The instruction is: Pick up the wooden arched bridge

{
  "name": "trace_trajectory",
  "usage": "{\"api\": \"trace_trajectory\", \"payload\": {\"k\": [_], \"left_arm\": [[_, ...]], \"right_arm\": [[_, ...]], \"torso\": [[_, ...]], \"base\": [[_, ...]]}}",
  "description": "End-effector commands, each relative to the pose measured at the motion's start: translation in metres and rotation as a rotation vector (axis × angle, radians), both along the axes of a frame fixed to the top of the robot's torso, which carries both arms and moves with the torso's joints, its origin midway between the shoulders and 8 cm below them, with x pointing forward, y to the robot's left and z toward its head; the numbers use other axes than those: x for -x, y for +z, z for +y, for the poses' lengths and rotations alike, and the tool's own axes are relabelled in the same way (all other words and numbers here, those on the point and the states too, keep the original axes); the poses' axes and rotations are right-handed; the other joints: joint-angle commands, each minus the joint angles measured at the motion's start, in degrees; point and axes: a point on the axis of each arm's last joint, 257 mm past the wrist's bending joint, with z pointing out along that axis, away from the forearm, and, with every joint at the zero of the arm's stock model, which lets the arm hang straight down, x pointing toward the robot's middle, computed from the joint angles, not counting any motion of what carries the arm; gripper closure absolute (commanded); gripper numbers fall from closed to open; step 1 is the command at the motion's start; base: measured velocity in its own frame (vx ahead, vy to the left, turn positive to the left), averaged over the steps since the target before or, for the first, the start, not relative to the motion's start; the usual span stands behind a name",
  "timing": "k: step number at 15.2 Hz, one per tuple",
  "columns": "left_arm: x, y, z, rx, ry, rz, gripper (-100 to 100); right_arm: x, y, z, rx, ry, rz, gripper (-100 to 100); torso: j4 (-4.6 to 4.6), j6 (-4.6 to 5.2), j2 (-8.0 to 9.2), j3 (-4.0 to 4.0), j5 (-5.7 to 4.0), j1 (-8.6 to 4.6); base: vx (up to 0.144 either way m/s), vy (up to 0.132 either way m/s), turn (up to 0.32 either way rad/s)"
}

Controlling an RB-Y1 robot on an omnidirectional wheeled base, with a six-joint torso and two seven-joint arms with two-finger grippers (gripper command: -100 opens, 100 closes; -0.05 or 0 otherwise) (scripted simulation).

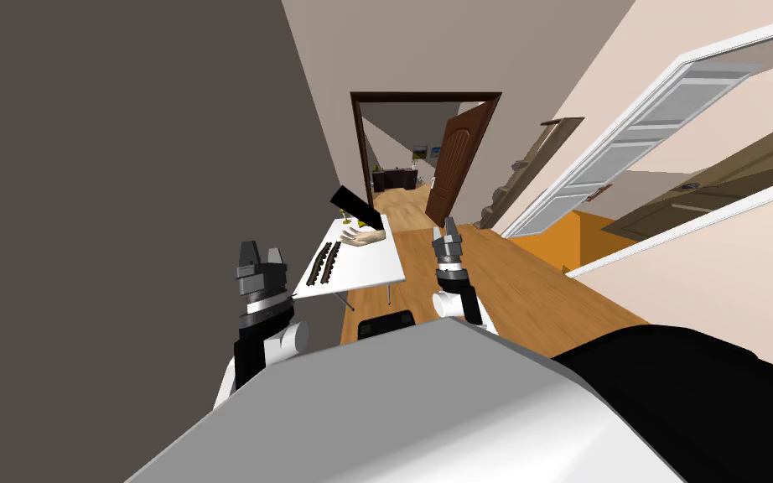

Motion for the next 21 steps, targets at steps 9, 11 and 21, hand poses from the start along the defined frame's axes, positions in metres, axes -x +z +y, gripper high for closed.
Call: {"api": "trace_trajectory", "payload": {"k": [9,11,21], "left_arm": [[-0.027,-0.060,0.047,-0.022,0.010,0.213,-100],[-0.030,-0.073,0.061,-0.013,0.023,0.257,-100],[-0.033,-0.144,0.159,0.085,0.139,0.491,-100]], "right_arm": [[0.000,0.000,0.000,-0.001,0.000,0.000,0],[0.000,0.000,0.000,-0.001,0.000,0.000,0],[0.000,0.000,0.000,0.000,0.000,0.000,0]], "torso": [[0.02,0.01,0.10,0.06,-0.23,-1.08],[0.03,0.01,0.15,0.08,-0.22,-1.00],[-0.01,0.01,-0.05,-0.03,-0.20,-0.85]], "base": [[-0.031,-0.195,0.012],[-0.045,-0.215,0.010],[-0.001,-0.205,0.012]]}}
